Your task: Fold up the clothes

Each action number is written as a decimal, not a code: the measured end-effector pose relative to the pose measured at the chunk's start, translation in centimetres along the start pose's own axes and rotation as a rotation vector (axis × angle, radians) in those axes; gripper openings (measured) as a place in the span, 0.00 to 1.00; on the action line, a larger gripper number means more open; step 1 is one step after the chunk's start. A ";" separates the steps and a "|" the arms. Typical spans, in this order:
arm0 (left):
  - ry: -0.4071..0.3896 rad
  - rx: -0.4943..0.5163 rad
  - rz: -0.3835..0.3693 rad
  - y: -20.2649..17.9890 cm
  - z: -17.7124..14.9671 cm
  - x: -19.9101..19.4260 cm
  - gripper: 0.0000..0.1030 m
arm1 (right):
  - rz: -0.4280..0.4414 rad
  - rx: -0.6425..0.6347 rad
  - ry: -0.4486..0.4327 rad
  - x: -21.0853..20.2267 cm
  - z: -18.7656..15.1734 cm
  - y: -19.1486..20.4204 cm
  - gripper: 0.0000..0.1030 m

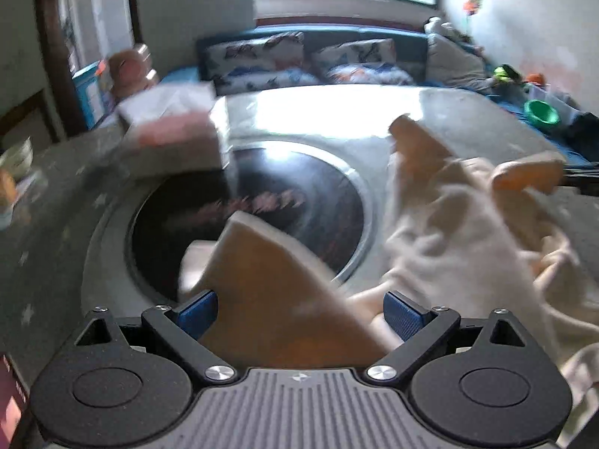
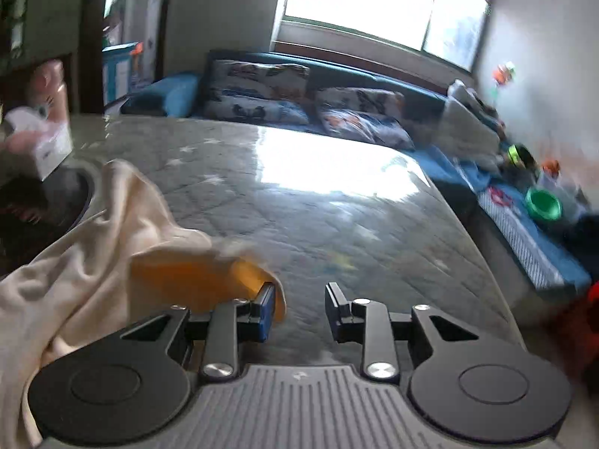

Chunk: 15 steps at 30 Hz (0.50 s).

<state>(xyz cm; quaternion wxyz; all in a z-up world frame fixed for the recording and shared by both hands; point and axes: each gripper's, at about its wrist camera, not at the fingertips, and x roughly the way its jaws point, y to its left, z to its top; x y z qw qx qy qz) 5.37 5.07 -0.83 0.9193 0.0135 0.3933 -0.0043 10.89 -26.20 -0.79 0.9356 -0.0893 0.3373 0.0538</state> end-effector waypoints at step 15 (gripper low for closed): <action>0.018 -0.089 0.105 5.3 -2.4 -1.0 0.96 | 0.332 0.096 0.034 2.8 -0.6 -1.1 0.50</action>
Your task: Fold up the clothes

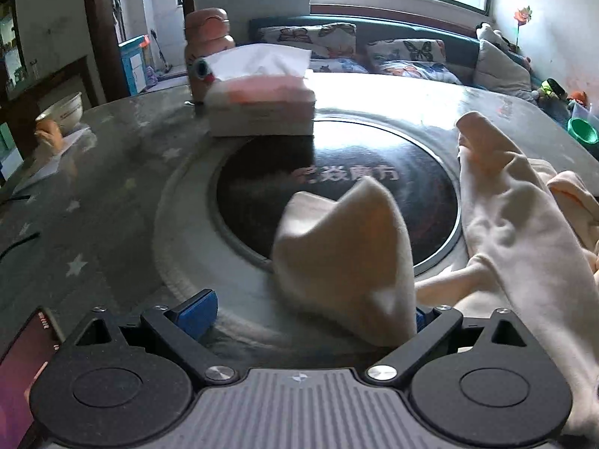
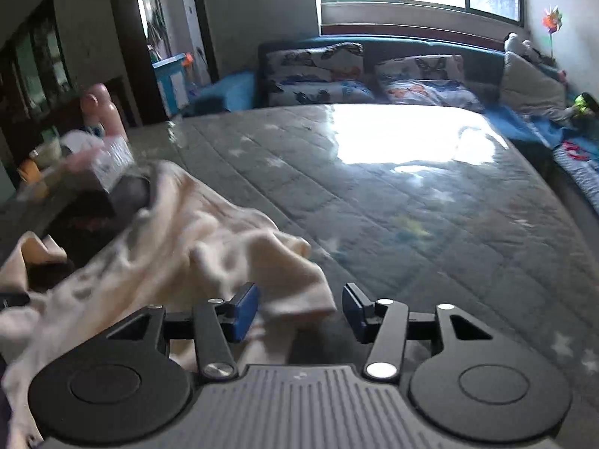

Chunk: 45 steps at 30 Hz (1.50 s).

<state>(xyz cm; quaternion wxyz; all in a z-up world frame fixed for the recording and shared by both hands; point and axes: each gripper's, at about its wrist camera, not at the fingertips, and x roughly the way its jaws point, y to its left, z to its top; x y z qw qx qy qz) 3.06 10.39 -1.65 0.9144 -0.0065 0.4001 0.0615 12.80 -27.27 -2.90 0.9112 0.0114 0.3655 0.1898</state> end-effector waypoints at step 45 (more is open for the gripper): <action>-0.087 0.195 -0.279 -8.5 0.4 -5.2 0.96 | -0.397 -0.084 0.104 -7.4 -4.5 -3.7 0.37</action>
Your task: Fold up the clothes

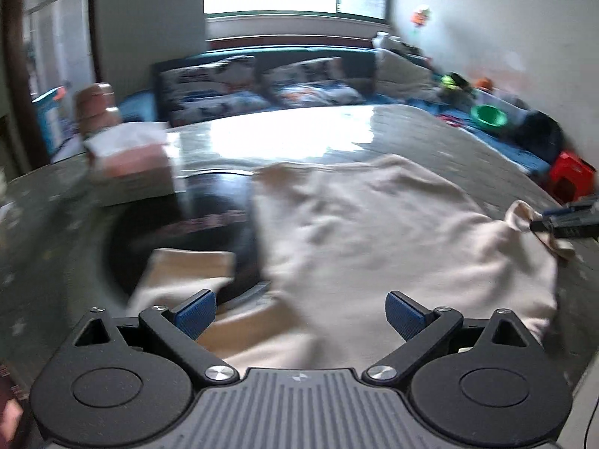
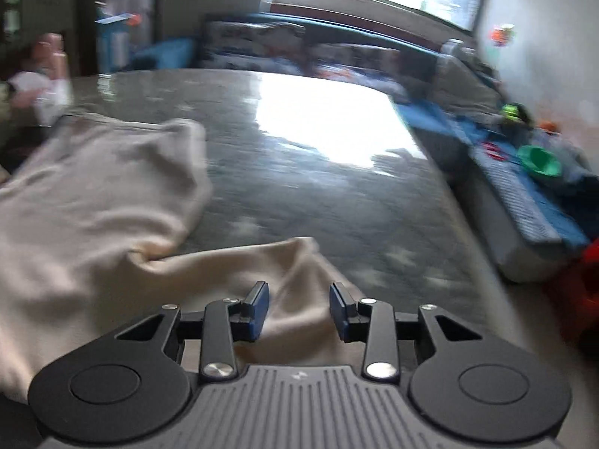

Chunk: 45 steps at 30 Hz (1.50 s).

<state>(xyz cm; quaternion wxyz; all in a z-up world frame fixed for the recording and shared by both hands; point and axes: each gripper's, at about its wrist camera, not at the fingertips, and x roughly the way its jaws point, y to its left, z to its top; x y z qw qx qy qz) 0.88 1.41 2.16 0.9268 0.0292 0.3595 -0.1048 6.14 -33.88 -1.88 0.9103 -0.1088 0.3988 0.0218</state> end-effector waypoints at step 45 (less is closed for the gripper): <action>0.045 -0.104 0.185 6.6 7.5 9.2 0.96 | 0.478 -0.527 -0.190 -0.3 6.0 17.2 0.09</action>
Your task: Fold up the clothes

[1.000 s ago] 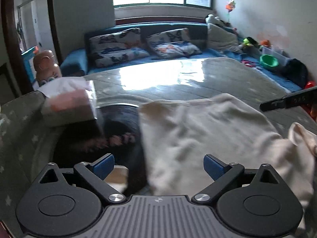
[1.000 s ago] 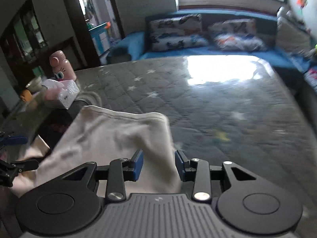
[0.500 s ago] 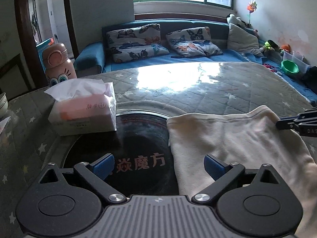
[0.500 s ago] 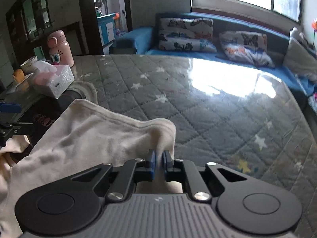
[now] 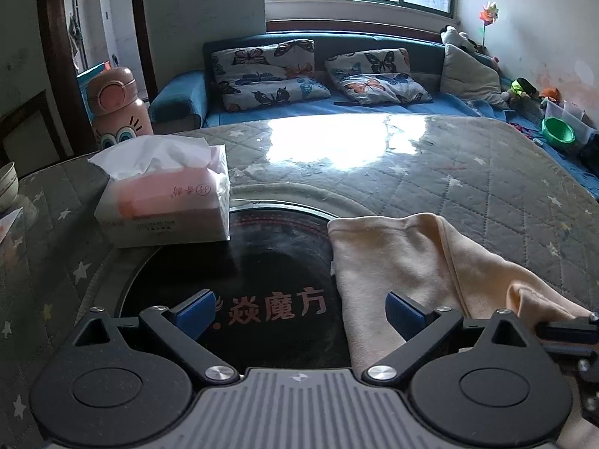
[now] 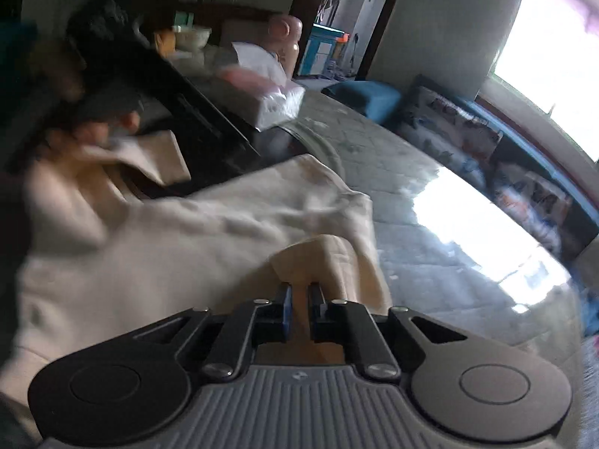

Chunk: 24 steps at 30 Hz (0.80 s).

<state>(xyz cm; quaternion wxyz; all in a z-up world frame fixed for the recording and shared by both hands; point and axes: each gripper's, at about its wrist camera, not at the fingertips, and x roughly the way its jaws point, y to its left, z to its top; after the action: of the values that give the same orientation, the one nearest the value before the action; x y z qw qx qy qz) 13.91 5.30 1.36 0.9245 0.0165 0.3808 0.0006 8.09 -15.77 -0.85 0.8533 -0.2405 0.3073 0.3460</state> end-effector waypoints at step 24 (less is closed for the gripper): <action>0.041 -0.022 0.000 -0.6 3.3 6.1 0.89 | -0.144 0.264 -0.017 0.1 0.4 -8.5 0.03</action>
<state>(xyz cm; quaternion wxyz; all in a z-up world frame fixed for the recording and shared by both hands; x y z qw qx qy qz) 20.56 4.65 -0.65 0.9166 0.0062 0.3997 0.0053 14.56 -20.98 1.02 0.9026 -0.1448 0.3248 0.2425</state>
